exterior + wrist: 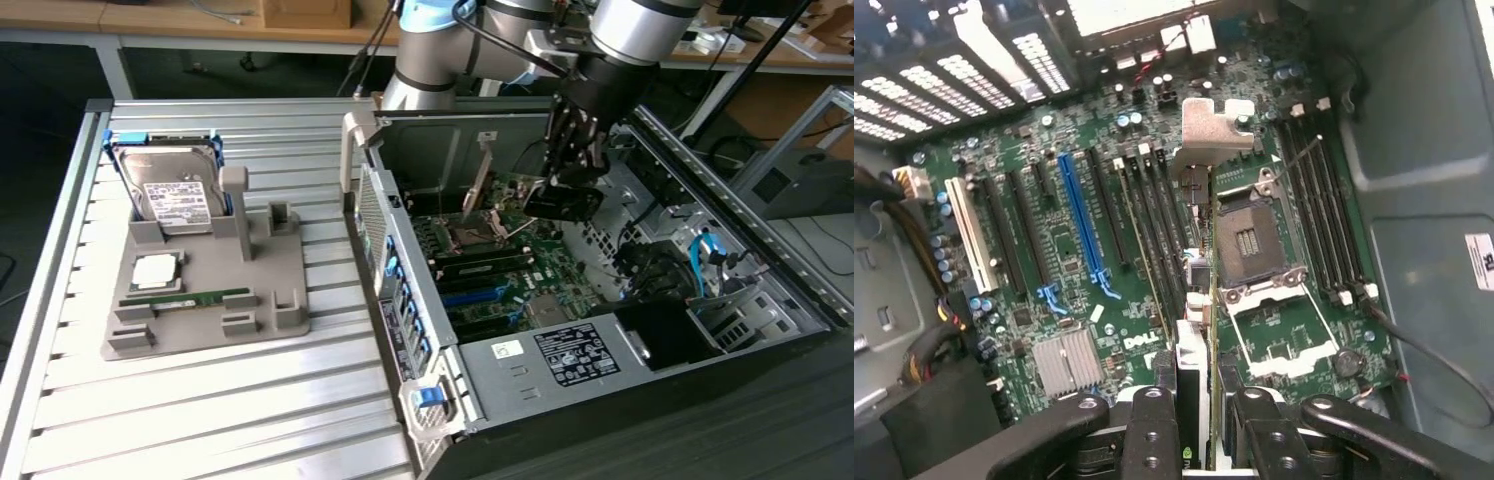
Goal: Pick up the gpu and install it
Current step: 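Insert the gpu into the slot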
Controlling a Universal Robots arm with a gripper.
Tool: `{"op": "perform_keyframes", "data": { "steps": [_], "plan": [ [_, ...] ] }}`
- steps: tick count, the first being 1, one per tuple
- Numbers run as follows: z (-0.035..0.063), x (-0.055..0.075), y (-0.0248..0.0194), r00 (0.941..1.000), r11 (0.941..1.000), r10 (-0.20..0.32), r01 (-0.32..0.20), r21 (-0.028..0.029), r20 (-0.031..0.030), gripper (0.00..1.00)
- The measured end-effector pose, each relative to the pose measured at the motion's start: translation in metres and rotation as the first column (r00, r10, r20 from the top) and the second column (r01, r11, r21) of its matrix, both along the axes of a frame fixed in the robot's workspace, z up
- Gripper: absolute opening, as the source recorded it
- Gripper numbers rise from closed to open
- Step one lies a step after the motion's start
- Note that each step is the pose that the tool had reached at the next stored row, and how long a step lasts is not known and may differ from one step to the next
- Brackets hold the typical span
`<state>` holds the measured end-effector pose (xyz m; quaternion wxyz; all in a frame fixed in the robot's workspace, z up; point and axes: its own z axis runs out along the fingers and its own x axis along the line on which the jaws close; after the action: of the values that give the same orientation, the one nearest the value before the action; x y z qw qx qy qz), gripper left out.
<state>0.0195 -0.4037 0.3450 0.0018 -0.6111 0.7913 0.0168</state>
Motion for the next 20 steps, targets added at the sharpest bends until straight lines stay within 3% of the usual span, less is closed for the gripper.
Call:
{"op": "perform_keyframes", "data": {
  "steps": [8, 15, 20],
  "plan": [
    [-0.0005, 0.0, 0.0, 0.9983, 0.9983, 0.058, -0.058, -0.0031, -0.0001, 0.27],
    [-0.001, 0.0, 0.0, 0.9918, 0.9917, 0.128, -0.128, -0.0054, -0.0003, 0.27],
    [-0.0013, 0.0, 0.0, 0.9839, 0.9839, 0.179, -0.179, -0.0065, -0.0004, 0.27]
  ]
}}
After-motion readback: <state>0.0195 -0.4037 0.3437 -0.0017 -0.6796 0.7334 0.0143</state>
